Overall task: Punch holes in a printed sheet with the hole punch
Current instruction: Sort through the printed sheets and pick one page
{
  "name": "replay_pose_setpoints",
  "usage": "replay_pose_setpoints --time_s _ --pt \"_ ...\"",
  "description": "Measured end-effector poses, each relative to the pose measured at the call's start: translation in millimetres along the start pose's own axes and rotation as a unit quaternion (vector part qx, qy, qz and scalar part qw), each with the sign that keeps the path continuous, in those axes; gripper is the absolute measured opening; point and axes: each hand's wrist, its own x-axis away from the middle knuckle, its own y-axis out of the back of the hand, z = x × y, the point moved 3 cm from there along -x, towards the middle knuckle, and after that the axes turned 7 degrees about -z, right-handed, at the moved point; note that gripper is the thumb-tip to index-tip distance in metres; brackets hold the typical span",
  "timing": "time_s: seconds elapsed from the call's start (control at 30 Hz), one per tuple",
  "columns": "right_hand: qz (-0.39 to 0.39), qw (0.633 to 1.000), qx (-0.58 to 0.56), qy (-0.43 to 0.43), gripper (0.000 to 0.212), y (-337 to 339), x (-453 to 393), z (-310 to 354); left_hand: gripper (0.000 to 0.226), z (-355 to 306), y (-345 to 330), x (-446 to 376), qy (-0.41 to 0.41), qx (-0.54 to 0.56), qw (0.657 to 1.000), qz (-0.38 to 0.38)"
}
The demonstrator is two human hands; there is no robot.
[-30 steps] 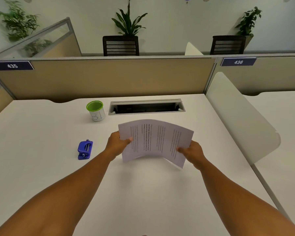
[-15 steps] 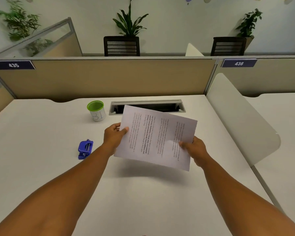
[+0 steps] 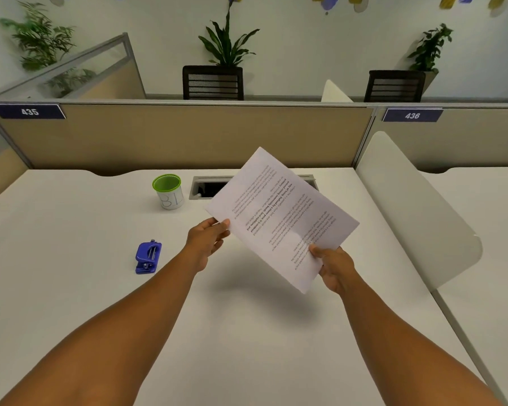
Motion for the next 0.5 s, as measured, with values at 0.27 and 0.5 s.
replay_pose_setpoints --time_s 0.27,0.5 --pt "0.037 0.998 -0.025 -0.034 0.041 -17.1 6.2 -6.6 0.010 0.0 -29.9 8.2 -0.030 -0.024 0.998 0.051" --pt "0.005 0.999 0.048 0.013 0.035 -4.7 5.1 14.6 0.023 -17.4 -25.6 4.8 -0.108 -0.103 0.989 0.016"
